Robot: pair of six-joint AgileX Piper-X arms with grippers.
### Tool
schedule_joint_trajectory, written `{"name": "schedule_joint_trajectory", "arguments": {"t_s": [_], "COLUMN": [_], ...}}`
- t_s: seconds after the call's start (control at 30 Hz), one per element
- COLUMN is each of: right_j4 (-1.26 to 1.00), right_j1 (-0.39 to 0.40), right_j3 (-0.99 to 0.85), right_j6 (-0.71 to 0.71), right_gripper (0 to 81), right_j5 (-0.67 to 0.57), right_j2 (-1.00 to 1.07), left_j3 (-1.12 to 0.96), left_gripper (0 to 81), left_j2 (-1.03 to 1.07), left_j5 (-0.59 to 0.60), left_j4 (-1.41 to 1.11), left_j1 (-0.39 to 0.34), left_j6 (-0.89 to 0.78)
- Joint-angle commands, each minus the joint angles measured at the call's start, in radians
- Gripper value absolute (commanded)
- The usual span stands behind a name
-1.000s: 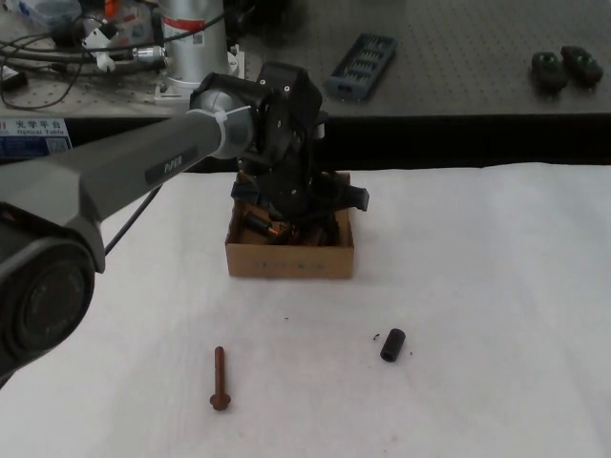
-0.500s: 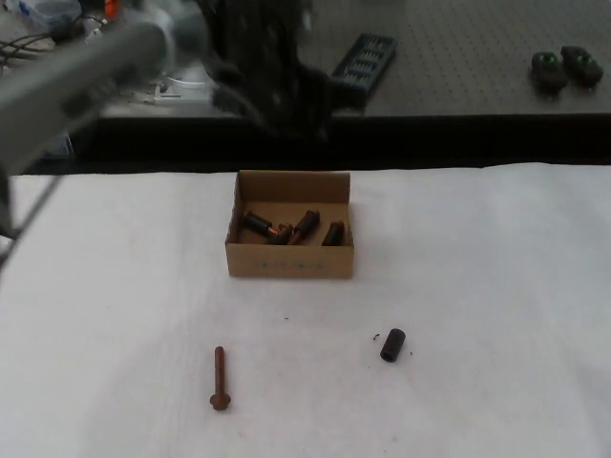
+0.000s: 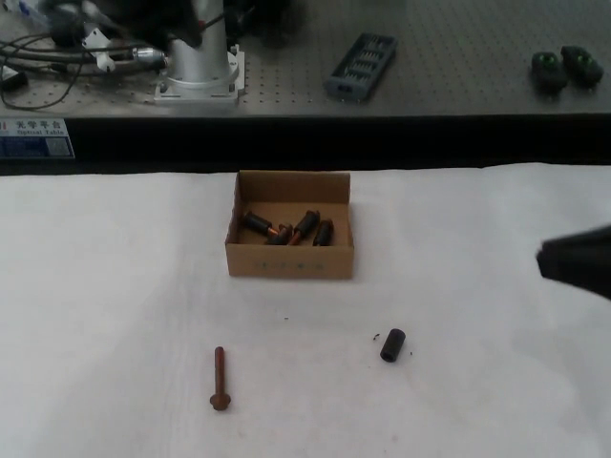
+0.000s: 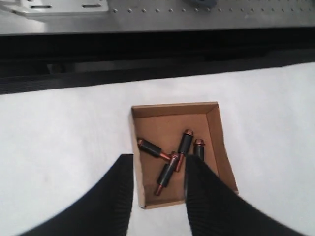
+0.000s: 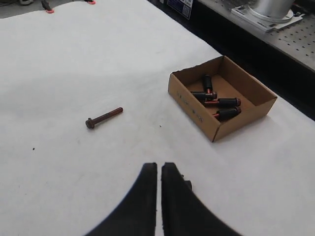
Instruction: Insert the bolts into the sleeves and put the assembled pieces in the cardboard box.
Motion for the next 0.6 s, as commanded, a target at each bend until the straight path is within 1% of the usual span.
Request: {"name": "schedule_joint_trajectory", "arguments": {"t_s": [0.0,0.03,0.13,0.2,0.3,0.37,0.43,0.57], "right_j4": [-0.012,-0.013,-0.013,-0.013,-0.013,-0.013,-0.013,-0.013], "right_j1": [-0.004,-0.001,0.020,0.042,0.081,0.106,0.130,0.171], "right_j3": [-0.088,-0.103,-0.155,-0.189,-0.232,-0.263,-0.287,-0.331], "right_j6": [-0.029,-0.029,-0.029,-0.071,-0.134,-0.164,-0.202,-0.232], "right_gripper": [3.7,3.7,3.7,3.7,3.7,3.6,3.6,3.6], "right_j5": [-0.027,-0.027,-0.025,-0.023,-0.011,0.008,0.011,0.027], "right_j2": [0.087,0.117,0.192,0.239,0.297,0.339,0.377,0.440], "left_j3": [-0.014,-0.014,0.013,0.057,0.155,0.250,0.354,0.625], "left_gripper": [26.3,26.2,21.8,18.9,18.2,18.2,18.2,18.2], "left_j2": [-0.057,-0.071,-0.107,-0.134,-0.186,-0.230,-0.284,-0.409], "left_j5": [-0.007,-0.007,0.002,0.023,0.018,0.002,-0.016,-0.016], "left_j4": [0.052,0.063,0.061,0.055,0.055,0.047,0.012,-0.148], "left_j1": [0.035,0.047,0.084,0.104,0.112,0.112,0.112,0.112], "left_j6": [0.048,0.067,0.055,0.055,0.098,0.113,0.083,0.047]}}
